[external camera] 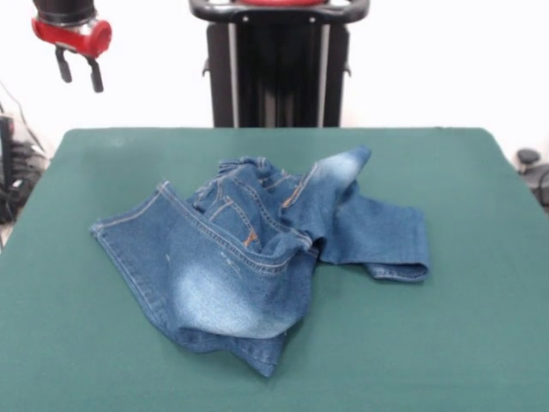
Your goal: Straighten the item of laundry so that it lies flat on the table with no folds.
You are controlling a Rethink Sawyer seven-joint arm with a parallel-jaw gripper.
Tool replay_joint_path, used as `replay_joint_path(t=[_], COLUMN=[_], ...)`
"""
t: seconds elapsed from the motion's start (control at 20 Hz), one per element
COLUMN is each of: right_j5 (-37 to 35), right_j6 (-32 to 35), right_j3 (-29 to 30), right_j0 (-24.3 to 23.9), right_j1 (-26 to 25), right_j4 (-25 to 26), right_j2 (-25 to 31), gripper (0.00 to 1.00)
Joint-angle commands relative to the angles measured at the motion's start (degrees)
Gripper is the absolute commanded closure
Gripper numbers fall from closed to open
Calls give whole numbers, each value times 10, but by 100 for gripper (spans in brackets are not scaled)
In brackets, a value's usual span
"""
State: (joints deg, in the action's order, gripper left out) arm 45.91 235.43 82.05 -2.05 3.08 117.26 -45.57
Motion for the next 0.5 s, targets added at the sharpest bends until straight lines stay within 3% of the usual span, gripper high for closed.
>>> replay_joint_path(t=[0.05, 0.5], right_j5=[9, -36], right_j6=[-177, -161], right_j3=[23, 16], right_j0=[-21, -31], right_j1=[55, 47], right_j4=[16, 1], right_j2=[39, 73], gripper=[0, 0])
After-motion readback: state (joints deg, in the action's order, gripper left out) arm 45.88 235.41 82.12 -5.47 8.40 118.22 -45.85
